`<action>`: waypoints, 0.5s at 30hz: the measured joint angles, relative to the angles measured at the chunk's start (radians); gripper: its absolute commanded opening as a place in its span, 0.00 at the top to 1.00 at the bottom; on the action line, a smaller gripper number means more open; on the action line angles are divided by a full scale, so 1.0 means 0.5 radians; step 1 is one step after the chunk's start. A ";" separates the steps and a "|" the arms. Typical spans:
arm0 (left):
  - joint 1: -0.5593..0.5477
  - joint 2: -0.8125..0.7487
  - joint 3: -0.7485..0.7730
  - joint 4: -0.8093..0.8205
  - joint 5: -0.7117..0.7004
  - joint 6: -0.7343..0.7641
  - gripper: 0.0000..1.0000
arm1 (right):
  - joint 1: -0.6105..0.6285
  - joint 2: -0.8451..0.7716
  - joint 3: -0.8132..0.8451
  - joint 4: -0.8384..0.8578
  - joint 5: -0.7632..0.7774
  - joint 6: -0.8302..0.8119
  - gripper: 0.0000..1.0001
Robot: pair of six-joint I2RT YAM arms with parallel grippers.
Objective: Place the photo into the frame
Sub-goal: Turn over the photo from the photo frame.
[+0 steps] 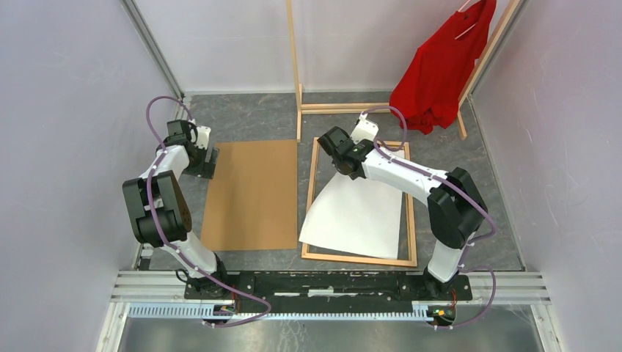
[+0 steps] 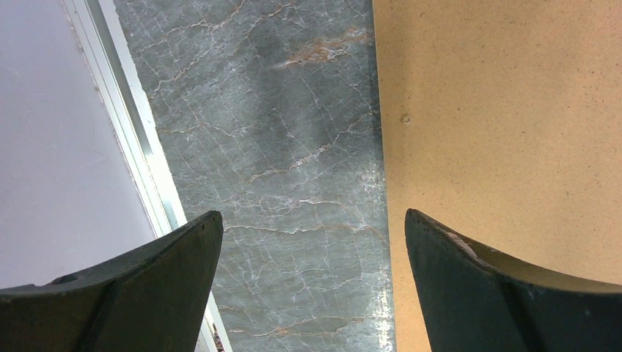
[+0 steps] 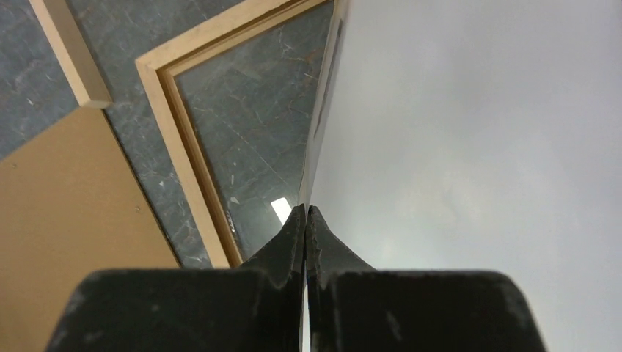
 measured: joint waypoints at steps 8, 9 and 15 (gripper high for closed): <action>0.000 0.000 0.000 0.000 0.000 0.000 0.00 | -0.007 0.002 0.002 0.098 -0.125 -0.416 1.00; 0.000 0.000 0.000 0.000 0.000 0.000 0.00 | -0.007 0.002 0.002 0.108 -0.145 -0.472 1.00; 0.000 0.000 0.000 0.000 -0.001 0.000 0.00 | -0.007 0.002 0.002 0.185 -0.320 -0.729 1.00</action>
